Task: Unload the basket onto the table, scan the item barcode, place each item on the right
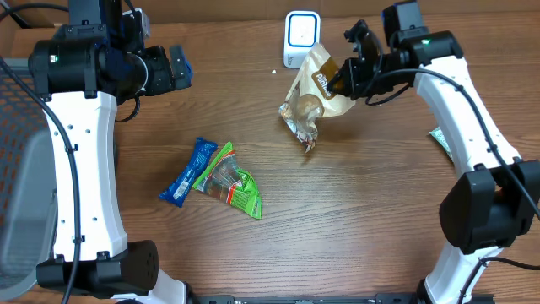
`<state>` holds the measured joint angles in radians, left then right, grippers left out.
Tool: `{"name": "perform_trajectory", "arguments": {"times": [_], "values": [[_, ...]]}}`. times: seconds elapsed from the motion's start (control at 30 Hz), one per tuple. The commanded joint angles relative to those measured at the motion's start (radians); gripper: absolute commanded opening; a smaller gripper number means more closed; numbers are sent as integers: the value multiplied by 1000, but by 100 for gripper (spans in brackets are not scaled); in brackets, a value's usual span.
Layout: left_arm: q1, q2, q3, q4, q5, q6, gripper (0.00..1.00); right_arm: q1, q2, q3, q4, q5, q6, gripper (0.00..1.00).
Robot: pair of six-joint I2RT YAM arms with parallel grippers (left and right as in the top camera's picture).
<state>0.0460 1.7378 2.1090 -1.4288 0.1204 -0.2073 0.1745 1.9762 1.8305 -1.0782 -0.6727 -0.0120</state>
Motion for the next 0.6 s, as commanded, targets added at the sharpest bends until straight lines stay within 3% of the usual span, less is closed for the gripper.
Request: {"name": "perform_trajectory", "arguments": {"times": [0.0,0.57], "values": [[0,2,14,0,3,-6,100,-18,-46,16,-13,-93,-47,4],[0,2,14,0,3,-6,100,-18,-46,14,-218,-95,-414,4]]}}
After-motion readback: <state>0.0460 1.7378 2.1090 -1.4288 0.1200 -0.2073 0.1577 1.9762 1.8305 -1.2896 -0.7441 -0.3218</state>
